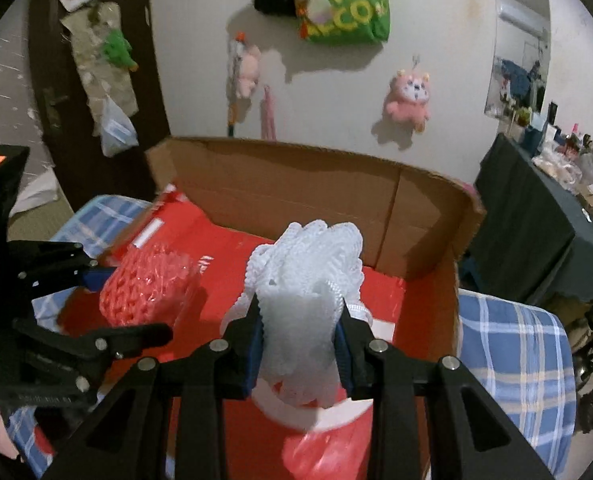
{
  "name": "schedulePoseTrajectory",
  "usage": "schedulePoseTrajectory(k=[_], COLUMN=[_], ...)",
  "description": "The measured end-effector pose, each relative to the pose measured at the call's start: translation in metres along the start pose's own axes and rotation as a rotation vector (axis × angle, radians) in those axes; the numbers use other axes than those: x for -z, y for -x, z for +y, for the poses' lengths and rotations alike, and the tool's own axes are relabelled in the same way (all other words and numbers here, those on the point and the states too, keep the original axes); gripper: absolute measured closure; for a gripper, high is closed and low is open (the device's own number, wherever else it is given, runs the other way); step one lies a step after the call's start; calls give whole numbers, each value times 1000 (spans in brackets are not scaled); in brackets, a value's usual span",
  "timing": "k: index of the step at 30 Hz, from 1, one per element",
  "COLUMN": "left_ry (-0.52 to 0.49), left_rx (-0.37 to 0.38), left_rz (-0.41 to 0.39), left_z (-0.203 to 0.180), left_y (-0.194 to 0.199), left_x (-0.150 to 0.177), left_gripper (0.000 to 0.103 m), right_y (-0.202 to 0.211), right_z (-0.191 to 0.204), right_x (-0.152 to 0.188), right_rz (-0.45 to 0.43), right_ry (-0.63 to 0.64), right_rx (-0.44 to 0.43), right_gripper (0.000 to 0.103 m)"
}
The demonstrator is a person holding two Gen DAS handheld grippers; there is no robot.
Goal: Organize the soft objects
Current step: 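Carry the puff with the right tool while the left carries the foam bag into the box, then open the right tool releasing the puff while the left releases the foam bag in the box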
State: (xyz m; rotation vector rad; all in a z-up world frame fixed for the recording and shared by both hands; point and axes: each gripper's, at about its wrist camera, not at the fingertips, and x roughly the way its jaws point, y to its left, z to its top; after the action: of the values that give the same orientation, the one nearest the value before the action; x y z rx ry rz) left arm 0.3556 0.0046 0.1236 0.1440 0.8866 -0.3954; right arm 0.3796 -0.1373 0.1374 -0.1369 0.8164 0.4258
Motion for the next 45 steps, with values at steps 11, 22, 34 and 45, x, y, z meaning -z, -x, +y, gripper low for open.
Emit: schedulePoseTrajectory(k=[11, 22, 34, 45], left_ry=[47, 27, 11, 29], left_rx=[-3, -32, -57, -66], left_rz=[116, 145, 133, 113], left_z=[37, 37, 30, 29], left_y=[-70, -98, -101, -89], left_x=[-30, -34, -37, -35], left_gripper=[56, 54, 38, 28], right_y=[-87, -103, -105, -108], right_z=[-28, -32, -42, -49], right_x=[-32, -33, -31, -31], right_rz=[145, 182, 204, 218], right_ry=[-84, -114, -150, -170], right_rx=[23, 12, 6, 23], right_gripper=[70, 62, 46, 31])
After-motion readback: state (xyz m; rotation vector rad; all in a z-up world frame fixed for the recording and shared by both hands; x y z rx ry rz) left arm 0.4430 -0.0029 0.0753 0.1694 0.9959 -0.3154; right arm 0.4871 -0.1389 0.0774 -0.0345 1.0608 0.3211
